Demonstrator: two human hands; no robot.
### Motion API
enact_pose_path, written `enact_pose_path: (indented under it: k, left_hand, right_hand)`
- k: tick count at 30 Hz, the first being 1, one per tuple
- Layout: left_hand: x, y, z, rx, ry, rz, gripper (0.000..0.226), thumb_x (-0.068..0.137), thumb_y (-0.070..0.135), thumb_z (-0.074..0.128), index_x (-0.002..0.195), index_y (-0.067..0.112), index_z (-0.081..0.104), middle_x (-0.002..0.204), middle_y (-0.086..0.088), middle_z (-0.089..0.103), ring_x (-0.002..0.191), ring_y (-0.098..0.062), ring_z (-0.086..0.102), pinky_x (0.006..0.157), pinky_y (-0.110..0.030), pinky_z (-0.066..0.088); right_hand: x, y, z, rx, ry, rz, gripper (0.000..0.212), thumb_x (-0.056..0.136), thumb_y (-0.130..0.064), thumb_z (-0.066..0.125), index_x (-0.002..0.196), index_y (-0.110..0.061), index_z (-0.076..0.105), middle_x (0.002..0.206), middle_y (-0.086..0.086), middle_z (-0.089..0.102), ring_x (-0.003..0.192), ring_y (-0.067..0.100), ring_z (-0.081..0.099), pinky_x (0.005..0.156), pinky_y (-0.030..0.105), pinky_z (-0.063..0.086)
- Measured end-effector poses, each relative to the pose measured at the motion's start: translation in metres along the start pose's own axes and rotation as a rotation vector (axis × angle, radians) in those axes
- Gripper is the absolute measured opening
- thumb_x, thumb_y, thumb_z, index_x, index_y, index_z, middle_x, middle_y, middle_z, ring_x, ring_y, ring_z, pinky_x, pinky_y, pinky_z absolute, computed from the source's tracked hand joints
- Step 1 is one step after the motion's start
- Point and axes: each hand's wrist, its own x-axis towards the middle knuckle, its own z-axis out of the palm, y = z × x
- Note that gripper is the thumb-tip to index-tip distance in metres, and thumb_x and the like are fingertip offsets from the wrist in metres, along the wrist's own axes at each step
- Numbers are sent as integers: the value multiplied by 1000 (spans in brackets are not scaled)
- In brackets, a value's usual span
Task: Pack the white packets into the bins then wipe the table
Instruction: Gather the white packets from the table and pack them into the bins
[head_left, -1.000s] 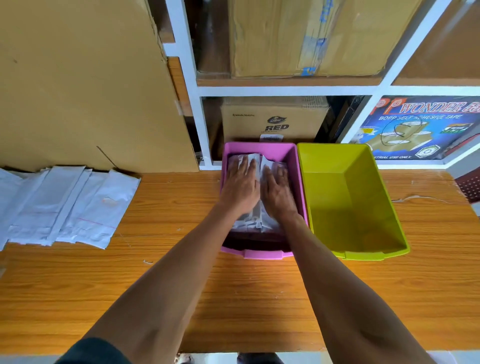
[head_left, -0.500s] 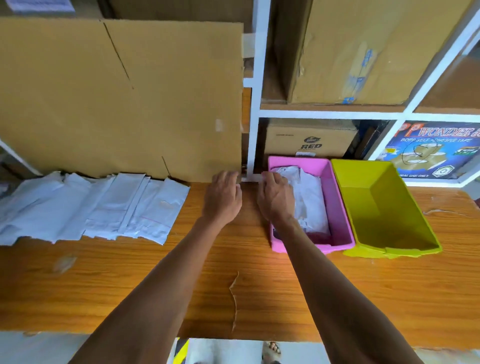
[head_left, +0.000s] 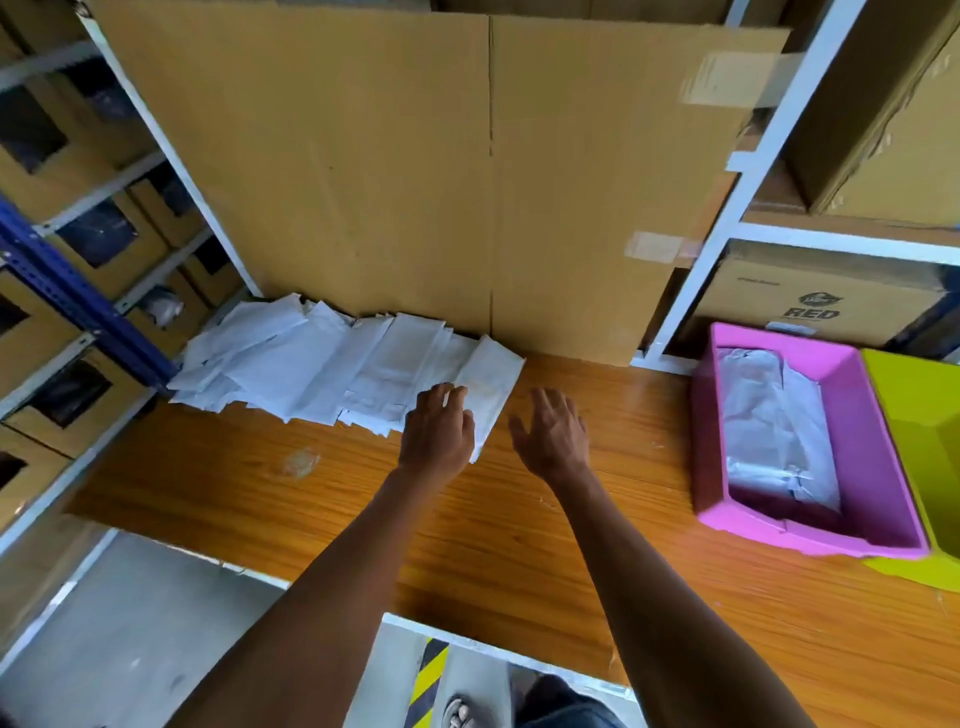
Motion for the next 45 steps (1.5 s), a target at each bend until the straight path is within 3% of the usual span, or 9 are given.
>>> enact_pose_path:
  k: [10,15,20,26,31,34,37,40,45]
  left_hand:
    - [46,-67,-9,11,-39,-97,41,109,30,44,147,15,51,153,-9,49,138,-30,44,105,-47,48]
    - [75,-91,-10,31,-67,-125,40,108,27,46,145,13,50,153,-10,47,136,-32,43,103,-49,48]
    - [98,-116,-3,74,-113,-125,47,105,29,51,150,13,47,157,-13,43,140,-35,40,108,-50,44]
    - [129,-139,5,76,-176,-55,63,102,37,54,160,17,37,167,-16,30,152,-39,29,119,-53,36]
    - [148,-153,10,61,-247,6,78,102,49,53,168,24,20,174,-19,13,160,-43,10,127,-56,19]
    - [154,-155,9,80,-254,55,81,98,56,55,166,26,23,172,-19,18,157,-44,16,125,-58,26]
    - [155,-155,9,100,-249,96,84,93,65,55,162,29,24,171,-16,20,153,-45,24,118,-59,37]
    - [161,-147,8,123,-268,71,91,94,71,53,166,33,13,176,-14,2,157,-46,14,123,-58,28]
    - [174,-135,20,110,-364,20,90,99,70,50,167,44,-2,175,-10,-22,160,-47,-5,128,-63,8]
  right_hand:
    - [68,-49,58,18,-130,7,64,103,-59,51,153,-22,39,162,7,35,144,33,38,108,51,42]
    - [96,-61,84,52,-190,71,73,101,-63,50,158,-22,27,167,10,22,146,40,33,112,54,42]
    - [114,-75,96,57,-201,190,85,100,-70,44,165,-25,14,174,12,-1,152,45,19,117,58,33]
    - [131,-86,111,71,-184,302,86,99,-74,41,166,-34,5,174,11,-15,157,49,4,123,64,22]
    - [136,-93,124,27,-117,359,74,102,-56,45,163,-41,8,173,13,-13,155,49,9,122,61,23]
    - [134,-95,124,23,-91,391,74,98,-36,51,161,-41,12,173,14,-10,154,48,14,122,60,25]
    - [130,-97,123,11,-54,439,75,90,-28,55,156,-38,21,172,16,-3,143,47,29,112,58,35]
    - [127,-95,124,-18,-31,481,75,89,-35,55,155,-38,20,172,16,-4,138,47,32,109,58,36]
    - [127,-78,135,-72,-7,452,79,100,-61,46,163,-45,2,172,19,-13,153,48,10,121,63,21]
